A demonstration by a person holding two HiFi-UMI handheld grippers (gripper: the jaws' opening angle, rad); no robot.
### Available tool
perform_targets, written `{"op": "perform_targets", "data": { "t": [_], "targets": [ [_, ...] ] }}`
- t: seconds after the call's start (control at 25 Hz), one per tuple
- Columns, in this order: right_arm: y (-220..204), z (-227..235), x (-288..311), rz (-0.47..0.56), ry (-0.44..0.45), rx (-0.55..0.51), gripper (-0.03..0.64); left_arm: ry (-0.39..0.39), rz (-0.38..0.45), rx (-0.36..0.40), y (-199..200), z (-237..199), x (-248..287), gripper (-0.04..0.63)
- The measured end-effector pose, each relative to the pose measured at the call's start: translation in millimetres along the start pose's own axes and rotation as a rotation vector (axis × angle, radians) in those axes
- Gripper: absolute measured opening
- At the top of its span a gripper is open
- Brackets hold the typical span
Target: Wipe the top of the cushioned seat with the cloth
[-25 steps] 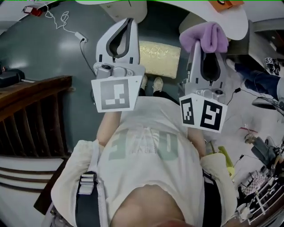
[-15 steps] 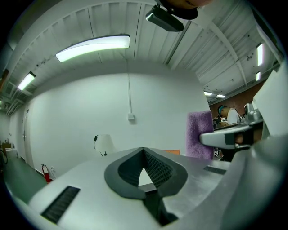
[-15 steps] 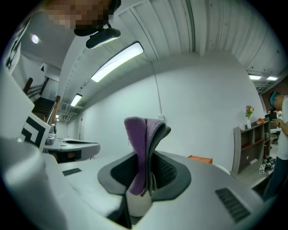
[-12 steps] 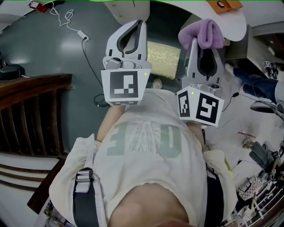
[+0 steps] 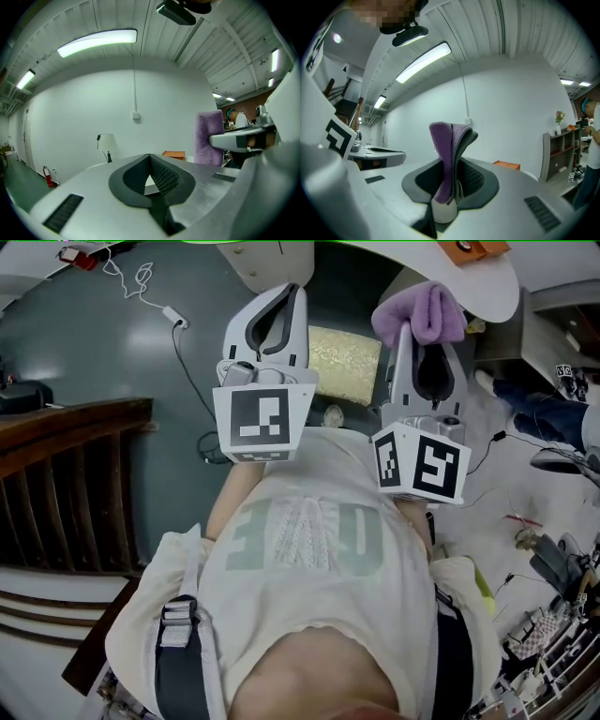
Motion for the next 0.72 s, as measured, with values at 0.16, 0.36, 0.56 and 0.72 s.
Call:
{"op": "perform_targets", "data": {
  "t": [0.16,0.36,0.56,0.72],
  "targets": [
    [-1,-2,-1,-0.001,0.002,-0.002,0.089,0.001,0.001,-0.004,-1,-2,-1,0.005],
    [-2,-9,-2,-0.01,0.009,-0.021,0.089,0.001,0.007,-0.005,-1,-6,-5,0.005],
    [0,-13,-2,-0.011,0.011,-0.028,0.089,-0.006,0.006,0.003,1,-7,-7,0.006],
    [0,-15,-3,-0.014,0.013,-0.03,0.089,-0.009,0.007,0.003,1,-8,-8,0.005]
  ]
}}
Point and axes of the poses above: the fingertips, and each gripper's own axes: x forward along the fingers, z to its right, y out of its top, the point moved 3 cm from there along -x, backward along the fingers, and after that the axes turned 12 degrees about -x, right-handed, at the moved point
